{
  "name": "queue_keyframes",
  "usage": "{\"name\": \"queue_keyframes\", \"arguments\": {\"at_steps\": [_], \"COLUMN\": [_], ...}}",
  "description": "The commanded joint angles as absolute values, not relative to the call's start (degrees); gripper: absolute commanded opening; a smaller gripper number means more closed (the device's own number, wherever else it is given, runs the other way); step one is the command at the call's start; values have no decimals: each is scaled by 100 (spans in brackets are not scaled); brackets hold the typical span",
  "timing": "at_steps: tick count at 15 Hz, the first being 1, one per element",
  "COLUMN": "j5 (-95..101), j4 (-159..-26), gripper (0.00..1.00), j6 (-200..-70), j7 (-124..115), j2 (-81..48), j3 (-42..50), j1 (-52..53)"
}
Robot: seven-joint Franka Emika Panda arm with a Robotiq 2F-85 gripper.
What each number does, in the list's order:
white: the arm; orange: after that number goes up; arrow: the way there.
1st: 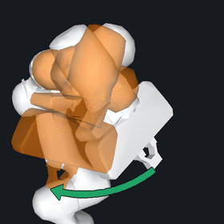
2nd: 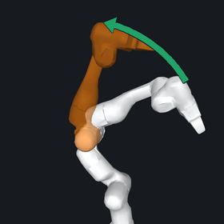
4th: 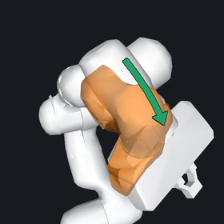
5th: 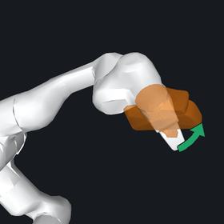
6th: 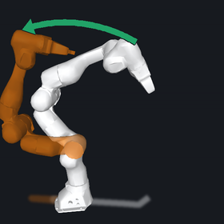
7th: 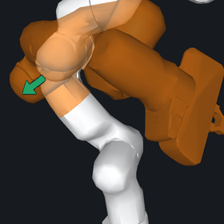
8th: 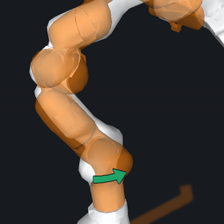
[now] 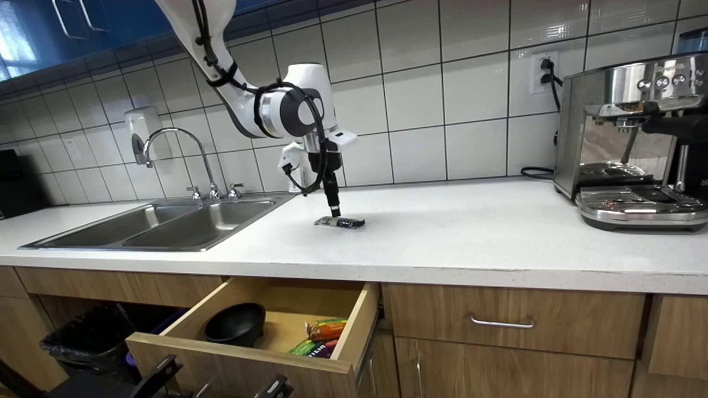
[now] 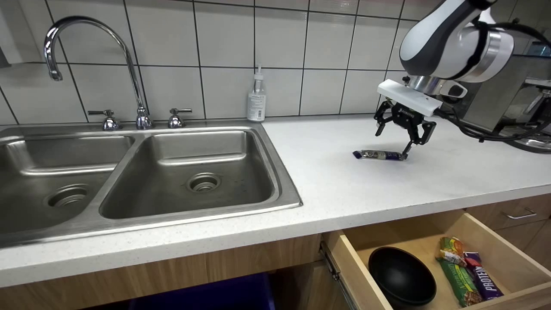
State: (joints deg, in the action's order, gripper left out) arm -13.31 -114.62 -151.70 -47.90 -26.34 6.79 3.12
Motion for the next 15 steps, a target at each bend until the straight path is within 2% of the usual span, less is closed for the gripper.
{"name": "queue_keyframes", "arguments": {"at_steps": [1,15], "j5": [-1167,-1025], "j4": [-10819,-9726], "gripper": [100,100], "j6": [-14708,-14068], "j7": [-5147,-5499], "j2": [-3042,-3904], "j3": [782,849], "j1": [406,442]}}
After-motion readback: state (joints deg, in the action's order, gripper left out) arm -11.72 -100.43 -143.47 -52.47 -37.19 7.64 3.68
